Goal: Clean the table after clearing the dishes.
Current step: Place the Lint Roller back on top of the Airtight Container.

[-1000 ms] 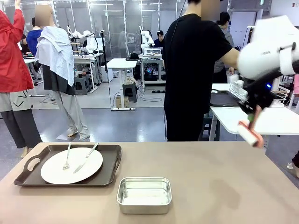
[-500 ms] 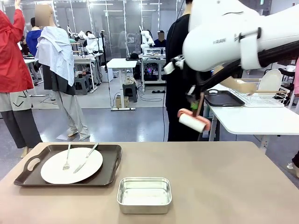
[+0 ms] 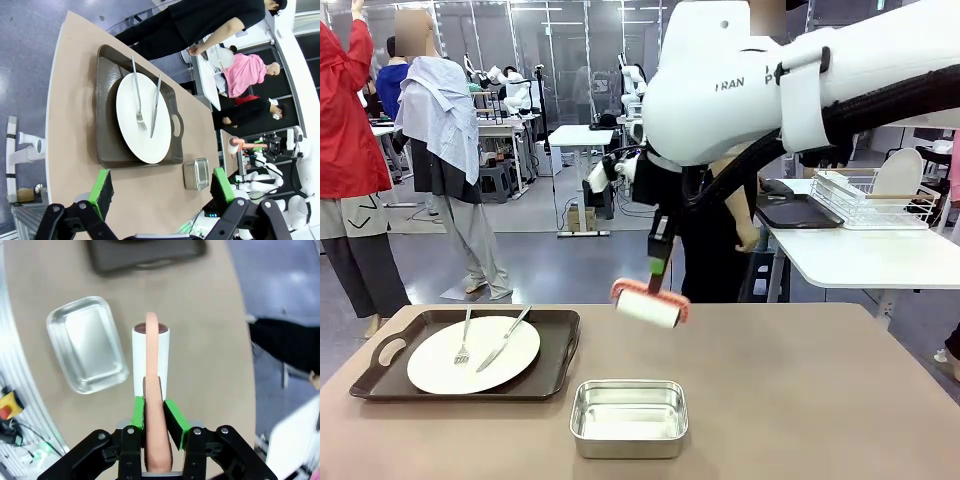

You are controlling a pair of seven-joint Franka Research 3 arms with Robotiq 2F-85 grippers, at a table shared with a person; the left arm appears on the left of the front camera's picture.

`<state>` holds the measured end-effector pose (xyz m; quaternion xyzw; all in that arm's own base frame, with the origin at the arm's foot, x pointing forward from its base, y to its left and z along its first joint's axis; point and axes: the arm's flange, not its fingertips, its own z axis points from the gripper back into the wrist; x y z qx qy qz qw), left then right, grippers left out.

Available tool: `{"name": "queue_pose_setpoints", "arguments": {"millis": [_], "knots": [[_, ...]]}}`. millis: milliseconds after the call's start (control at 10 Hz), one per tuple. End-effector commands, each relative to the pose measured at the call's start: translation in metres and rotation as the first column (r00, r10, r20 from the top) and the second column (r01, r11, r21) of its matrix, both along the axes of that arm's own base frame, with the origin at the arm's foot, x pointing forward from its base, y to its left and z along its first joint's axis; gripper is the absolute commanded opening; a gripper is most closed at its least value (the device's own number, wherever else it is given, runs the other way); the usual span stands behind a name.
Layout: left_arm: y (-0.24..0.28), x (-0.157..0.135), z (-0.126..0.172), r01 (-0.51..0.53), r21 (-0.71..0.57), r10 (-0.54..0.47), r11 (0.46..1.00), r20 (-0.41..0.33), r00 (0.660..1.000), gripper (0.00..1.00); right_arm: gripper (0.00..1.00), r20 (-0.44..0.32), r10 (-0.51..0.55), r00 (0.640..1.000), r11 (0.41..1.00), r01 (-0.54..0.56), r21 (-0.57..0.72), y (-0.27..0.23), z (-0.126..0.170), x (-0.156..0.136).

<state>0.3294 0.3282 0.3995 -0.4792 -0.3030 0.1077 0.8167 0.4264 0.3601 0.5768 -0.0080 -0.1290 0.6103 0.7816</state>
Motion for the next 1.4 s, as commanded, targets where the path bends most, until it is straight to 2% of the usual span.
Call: {"name": "queue_pose_setpoints", "arguments": {"millis": [0,100,200,300,600,700,800,1100,1300], "knots": [[0.001,-0.003,0.001,-0.004,-0.007,0.004,1.0,0.007,1.0,1.0,0.23,-0.097,0.144,0.985,0.989,-0.147,-0.021,-0.002,-0.012,-0.016],[0.001,-0.003,0.001,-0.004,-0.007,0.004,1.0,0.007,1.0,1.0,0.23,-0.149,0.178,0.973,0.982,-0.184,-0.027,0.0,-0.019,-0.021],[0.001,-0.003,0.001,-0.004,-0.007,0.004,1.0,0.007,1.0,1.0,0.23,-0.146,0.166,0.975,0.985,-0.172,-0.03,0.0,-0.02,-0.019],[0.001,-0.003,0.001,-0.004,-0.007,0.004,1.0,0.007,1.0,1.0,0.23,-0.097,0.124,0.987,0.992,-0.125,-0.007,0.012,-0.016,-0.019],[0.001,-0.003,0.001,-0.004,-0.007,0.004,1.0,0.007,1.0,1.0,0.23,-0.097,0.124,0.987,0.992,-0.125,-0.007,0.012,-0.016,-0.019],[0.001,-0.003,0.001,-0.004,-0.007,0.004,1.0,0.007,1.0,1.0,0.23,-0.116,0.142,0.983,0.989,-0.145,-0.015,0.009,-0.017,-0.019],[0.001,-0.003,0.001,-0.004,-0.007,0.004,1.0,0.007,1.0,1.0,0.23,-0.153,0.185,0.971,0.973,-0.203,-0.108,0.026,-0.033,-0.013],[0.001,-0.003,0.001,-0.004,-0.007,0.004,1.0,0.007,1.0,1.0,0.23,-0.281,0.233,0.931,0.959,-0.267,-0.09,0.053,-0.071,0.004],[0.001,-0.003,0.001,-0.004,-0.007,0.004,1.0,0.007,1.0,1.0,0.23,-0.326,0.241,0.914,0.953,-0.286,-0.097,0.064,-0.089,0.013]]}}
